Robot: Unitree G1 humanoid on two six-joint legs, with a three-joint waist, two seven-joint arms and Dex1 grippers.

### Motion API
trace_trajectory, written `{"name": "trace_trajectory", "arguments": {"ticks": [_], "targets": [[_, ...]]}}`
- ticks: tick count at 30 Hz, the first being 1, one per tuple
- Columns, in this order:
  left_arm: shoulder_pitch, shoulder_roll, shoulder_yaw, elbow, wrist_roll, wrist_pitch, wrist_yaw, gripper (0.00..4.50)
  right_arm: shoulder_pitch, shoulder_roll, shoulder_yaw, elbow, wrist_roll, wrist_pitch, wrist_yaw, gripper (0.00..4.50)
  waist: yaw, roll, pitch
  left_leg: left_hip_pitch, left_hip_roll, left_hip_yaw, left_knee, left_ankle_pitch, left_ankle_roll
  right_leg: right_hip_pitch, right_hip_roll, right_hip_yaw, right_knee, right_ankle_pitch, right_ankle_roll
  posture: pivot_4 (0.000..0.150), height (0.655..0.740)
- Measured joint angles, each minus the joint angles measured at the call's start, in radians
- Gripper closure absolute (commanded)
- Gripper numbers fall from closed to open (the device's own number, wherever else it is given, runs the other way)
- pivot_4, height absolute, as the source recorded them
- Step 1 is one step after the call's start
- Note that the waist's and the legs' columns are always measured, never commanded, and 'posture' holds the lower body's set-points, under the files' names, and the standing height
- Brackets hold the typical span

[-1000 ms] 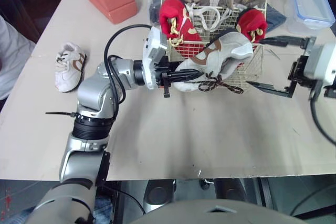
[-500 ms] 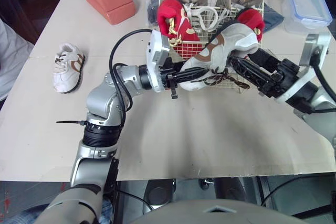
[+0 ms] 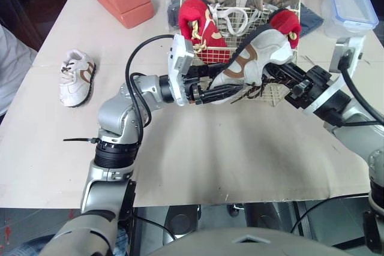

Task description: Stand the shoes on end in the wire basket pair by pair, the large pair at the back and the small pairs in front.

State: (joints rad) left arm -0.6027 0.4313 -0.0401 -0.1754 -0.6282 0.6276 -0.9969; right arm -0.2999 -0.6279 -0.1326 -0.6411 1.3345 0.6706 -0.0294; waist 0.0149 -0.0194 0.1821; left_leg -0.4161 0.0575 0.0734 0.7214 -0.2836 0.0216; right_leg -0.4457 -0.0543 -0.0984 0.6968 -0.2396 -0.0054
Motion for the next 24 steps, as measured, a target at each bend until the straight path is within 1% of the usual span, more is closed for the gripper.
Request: {"name": "trace_trajectory", "arguments": {"ticks": [5, 8, 13, 17, 21, 24], "targets": [[0.012, 0.056, 0.013, -0.047, 0.013, -0.019, 0.01, 0.05, -0.03, 0.0, -0.093, -0.001, -0.029, -0.031, -0.085, 4.5, 0.0, 0.0, 0.0, 0.0, 0.0, 0.0, 0.0, 0.0, 0.0, 0.0, 0.0, 0.0, 0.0, 0.0, 0.0, 0.15, 0.686], [0.027, 0.098, 0.038, -0.094, 0.006, -0.008, 0.024, 0.05, 0.002, -0.008, -0.126, 0.0, -0.067, -0.036, -0.103, 4.5, 0.001, 0.0, 0.0, 0.0, 0.0, 0.0, -0.001, 0.0, 0.0, 0.0, 0.0, 0.0, -0.001, 0.0, 0.0, 0.15, 0.686], [0.027, 0.141, 0.054, -0.165, -0.024, 0.028, 0.047, 0.05, 0.043, -0.025, -0.126, 0.003, -0.169, -0.036, -0.106, 4.5, 0.0, 0.0, 0.0, 0.0, 0.0, 0.001, -0.001, 0.0, 0.0, 0.0, 0.0, 0.001, 0.0, -0.001, 0.002, 0.15, 0.686], [0.026, 0.161, 0.065, -0.194, -0.052, 0.063, 0.065, 0.05, 0.083, -0.079, -0.096, -0.008, -0.31, -0.011, -0.075, 4.5, 0.001, 0.0, 0.0, 0.0, 0.0, 0.0, -0.001, 0.0, 0.0, 0.0, 0.0, 0.001, 0.0, -0.002, 0.003, 0.15, 0.686], [0.021, 0.164, 0.065, -0.199, -0.065, 0.078, 0.078, 0.05, 0.098, -0.071, -0.041, -0.013, -0.387, 0.011, -0.069, 4.5, 0.0, 0.0, 0.0, 0.0, 0.0, 0.0, -0.001, 0.0, 0.0, 0.0, 0.0, 0.001, 0.0, -0.002, 0.003, 0.15, 0.686], [0.018, 0.169, 0.067, -0.209, -0.074, 0.09, 0.091, 0.05, 0.101, -0.056, -0.034, -0.024, -0.421, 0.029, -0.079, 4.5, 0.0, 0.0, 0.0, 0.0, 0.0, 0.0, -0.001, 0.0, 0.0, 0.0, 0.0, 0.001, 0.0, -0.002, 0.003, 0.15, 0.686]]}}
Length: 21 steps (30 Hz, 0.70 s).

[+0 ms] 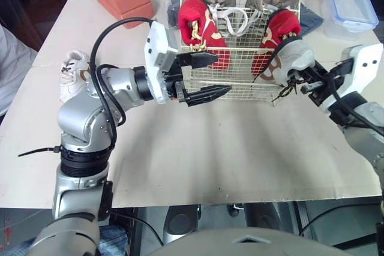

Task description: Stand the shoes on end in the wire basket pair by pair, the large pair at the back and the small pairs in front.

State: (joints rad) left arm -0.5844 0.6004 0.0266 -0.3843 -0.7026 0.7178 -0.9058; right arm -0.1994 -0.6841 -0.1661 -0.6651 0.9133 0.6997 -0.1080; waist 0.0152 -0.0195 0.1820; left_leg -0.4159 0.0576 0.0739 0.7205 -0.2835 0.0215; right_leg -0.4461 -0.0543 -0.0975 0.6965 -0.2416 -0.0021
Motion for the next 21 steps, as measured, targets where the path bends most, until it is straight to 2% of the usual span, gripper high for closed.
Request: {"name": "trace_trajectory", "arguments": {"ticks": [7, 10, 13, 15, 16, 17, 18, 21], "targets": [[0.019, 0.043, 0.0, -0.043, -0.007, 0.023, 0.022, 0.05, -0.002, 0.037, 0.0, -0.011, -0.063, 0.04, -0.014, 4.5, 0.001, -0.002, -0.001, 0.0, 0.0, 0.0, 0.0, 0.0, 0.0, 0.0, 0.0, 0.0, 0.0, 0.0, 0.0, 0.15, 0.686], [0.033, 0.053, 0.0, -0.045, -0.007, 0.026, 0.028, 0.0, -0.001, 0.042, -0.002, -0.011, -0.075, 0.048, -0.004, 3.63, 0.0, -0.003, -0.002, 0.001, 0.0, 0.0, 0.0, 0.0, 0.0, 0.0, 0.0, 0.0, 0.0, 0.0, 0.0, 0.15, 0.686], [0.041, 0.066, 0.004, -0.045, -0.007, 0.026, 0.028, 0.0, 0.009, 0.042, -0.021, -0.008, -0.079, 0.067, 0.014, 2.27, 0.0, -0.003, -0.002, 0.001, 0.0, 0.0, 0.0, 0.0, 0.0, 0.0, 0.0, 0.0, 0.0, 0.0, 0.0, 0.15, 0.686], [0.043, 0.071, 0.004, -0.045, -0.007, 0.024, 0.027, 0.0, 0.015, 0.041, -0.041, -0.001, -0.079, 0.084, 0.032, 1.19, 0.0, -0.003, -0.002, 0.0, 0.0, 0.0, 0.0, 0.0, 0.0, 0.0, 0.0, 0.0, 0.0, 0.0, 0.0, 0.15, 0.686], [0.044, 0.073, 0.004, -0.045, -0.007, 0.023, 0.027, 0.0, 0.016, 0.038, -0.049, 0.001, -0.079, 0.087, 0.038, 0.87, 0.0, -0.003, -0.002, 0.0, 0.0, 0.0, 0.0, 0.0, 0.0, 0.0, 0.0, 0.0, 0.0, 0.0, 0.0, 0.15, 0.686], [0.046, 0.073, 0.004, -0.045, -0.007, 0.02, 0.025, 0.0, 0.016, 0.033, -0.056, 0.002, -0.08, 0.09, 0.043, 0.24, 0.0, -0.003, -0.002, 0.0, 0.0, 0.0, 0.0, 0.0, 0.0, 0.0, 0.0, 0.0, 0.0, 0.0, 0.0, 0.15, 0.686], [0.048, 0.074, 0.004, -0.044, -0.007, 0.017, 0.023, 0.0, 0.017, 0.028, -0.067, 0.003, -0.081, 0.097, 0.051, 0.04, 0.0, -0.003, -0.002, 0.0, 0.0, 0.0, 0.0, 0.0, 0.0, 0.0, 0.0, 0.0, 0.0, 0.0, 0.0, 0.15, 0.686], [0.051, 0.075, 0.004, -0.039, -0.006, 0.009, 0.014, 0.0, 0.028, 0.003, -0.102, 0.006, -0.085, 0.106, 0.082, 0.04, 0.0, -0.003, -0.002, 0.0, 0.0, 0.0, 0.0, 0.0, 0.0, 0.0, 0.0, 0.0, 0.0, 0.0, 0.0, 0.15, 0.686]]}}
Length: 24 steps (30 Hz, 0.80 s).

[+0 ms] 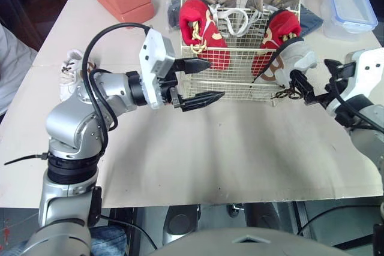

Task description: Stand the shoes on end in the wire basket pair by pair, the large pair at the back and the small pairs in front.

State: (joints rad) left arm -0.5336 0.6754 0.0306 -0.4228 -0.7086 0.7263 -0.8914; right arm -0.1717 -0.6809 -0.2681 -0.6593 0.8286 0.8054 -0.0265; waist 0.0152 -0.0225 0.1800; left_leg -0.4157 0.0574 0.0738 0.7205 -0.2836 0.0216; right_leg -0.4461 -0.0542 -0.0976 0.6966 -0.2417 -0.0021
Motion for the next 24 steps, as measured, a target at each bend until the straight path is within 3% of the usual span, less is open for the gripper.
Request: {"name": "trace_trajectory", "arguments": {"ticks": [17, 24], "targets": [[0.029, 0.064, 0.035, 0.14, 0.076, -0.101, -0.059, 0.0, 0.153, -0.132, -0.264, -0.003, 0.108, -0.005, 0.383, 0.04, 0.002, 0.0, 0.0, 0.0, 0.0, 0.0, 0.0, -0.002, 0.003, 0.0, 0.0, 0.0, 0.0, 0.0, 0.0, 0.15, 0.686], [0.05, 0.089, 0.106, 0.212, 0.111, -0.13, -0.036, 0.0, 0.174, -0.089, -0.251, -0.099, 0.227, -0.09, 0.552, 0.04, -0.001, 0.0, 0.0, 0.001, 0.001, 0.0, 0.0, -0.002, 0.004, 0.0, 0.001, 0.0, 0.0, 0.0, 0.001, 0.15, 0.686]]}}
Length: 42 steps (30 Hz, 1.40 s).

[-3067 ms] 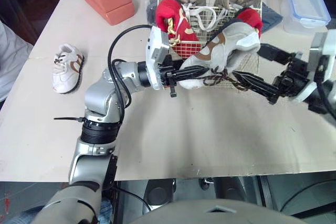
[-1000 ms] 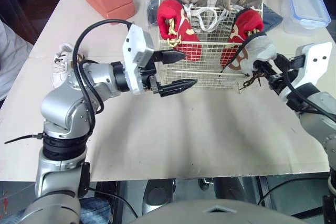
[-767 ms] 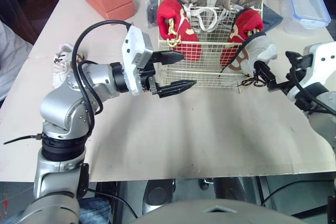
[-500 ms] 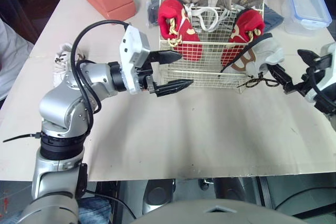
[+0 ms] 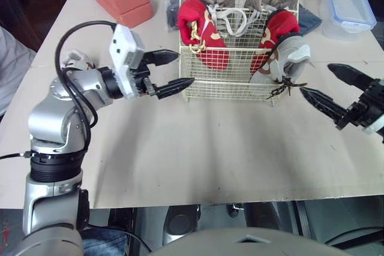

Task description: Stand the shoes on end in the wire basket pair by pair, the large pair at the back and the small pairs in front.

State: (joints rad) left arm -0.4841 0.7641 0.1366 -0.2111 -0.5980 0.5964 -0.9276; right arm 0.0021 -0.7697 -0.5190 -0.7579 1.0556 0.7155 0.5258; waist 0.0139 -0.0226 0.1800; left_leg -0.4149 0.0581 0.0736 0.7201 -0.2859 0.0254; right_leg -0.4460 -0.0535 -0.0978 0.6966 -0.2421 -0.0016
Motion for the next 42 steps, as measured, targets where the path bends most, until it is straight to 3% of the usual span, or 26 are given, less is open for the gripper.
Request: {"name": "trace_trajectory", "arguments": {"ticks": [4, 12, 16, 21, 23, 28, 33, 42], "targets": [[0.008, 0.005, 0.069, 0.092, 0.036, -0.035, 0.05, 0.0, -0.022, 0.041, 0.134, -0.052, -0.024, -0.055, 0.035, 0.04, 0.001, 0.0, 0.0, 0.0, 0.0, 0.0, 0.0, 0.0, 0.0, 0.0, -0.001, 0.0, 0.0, 0.0, 0.0, 0.15, 0.686], [0.015, 0.064, 0.158, 0.346, 0.138, -0.134, 0.123, 0.0, -0.028, 0.06, 0.381, -0.042, -0.262, -0.162, 0.109, 0.04, 0.0, -0.001, 0.0, -0.001, 0.001, 0.0, 0.0, 0.001, -0.002, 0.0, -0.001, -0.001, 0.0, 0.0, 0.0, 0.15, 0.686], [-0.013, 0.108, 0.187, 0.549, 0.179, -0.206, 0.122, 0.0, -0.042, 0.072, 0.411, -0.019, -0.304, -0.196, 0.13, 0.04, 0.001, -0.002, -0.001, -0.001, 0.001, 0.0, 0.0, 0.0, -0.001, -0.001, -0.001, -0.002, 0.0, 0.0, 0.0, 0.15, 0.686], [-0.153, 0.195, 0.176, 0.901, 0.275, -0.326, 0.116, 0.0, -0.07, 0.092, 0.455, -0.001, -0.34, -0.221, 0.153, 0.04, 0.003, -0.003, -0.001, -0.001, 0.0, 0.0, 0.0, 0.0, 0.0, -0.001, -0.001, -0.003, 0.0, 0.0, 0.0, 0.15, 0.686], [-0.165, 0.206, 0.175, 0.936, 0.287, -0.344, 0.116, 0.0, -0.07, 0.092, 0.463, 0.002, -0.344, -0.224, 0.156, 0.04, 0.003, -0.004, -0.001, -0.002, 0.0, 0.0, 0.0, 0.0, 0.0, -0.001, -0.003, -0.003, 0.0, 0.001, -0.002, 0.15, 0.686], [-0.313, 0.205, 0.103, 1.219, 0.392, -0.405, 0.147, 0.0, -0.07, 0.115, 0.476, 0.016, -0.38, -0.246, 0.159, 0.04, 0.001, -0.009, -0.003, -0.002, -0.001, 0.0, 0.001, 0.0, 0.0, -0.001, -0.002, -0.008, 0.0, 0.002, -0.003, 0.15, 0.686], [-0.386, 0.184, 0.081, 1.342, 0.449, -0.492, 0.155, 0.0, -0.067, 0.13, 0.481, 0.016, -0.404, -0.255, 0.151, 0.04, 0.001, -0.009, -0.003, -0.002, 0.0, 0.0, 0.001, 0.001, -0.001, -0.001, -0.002, -0.008, 0.0, 0.002, -0.003, 0.15, 0.686], [-0.436, 0.174, 0.057, 1.403, 0.498, -0.55, 0.149, 0.0, -0.054, 0.132, 0.481, 0.016, -0.42, -0.261, 0.144, 0.04, 0.0, -0.009, -0.003, -0.002, -0.001, 0.0, 0.001, 0.001, -0.002, -0.001, -0.002, -0.008, 0.001, 0.002, -0.004, 0.15, 0.686]]}}
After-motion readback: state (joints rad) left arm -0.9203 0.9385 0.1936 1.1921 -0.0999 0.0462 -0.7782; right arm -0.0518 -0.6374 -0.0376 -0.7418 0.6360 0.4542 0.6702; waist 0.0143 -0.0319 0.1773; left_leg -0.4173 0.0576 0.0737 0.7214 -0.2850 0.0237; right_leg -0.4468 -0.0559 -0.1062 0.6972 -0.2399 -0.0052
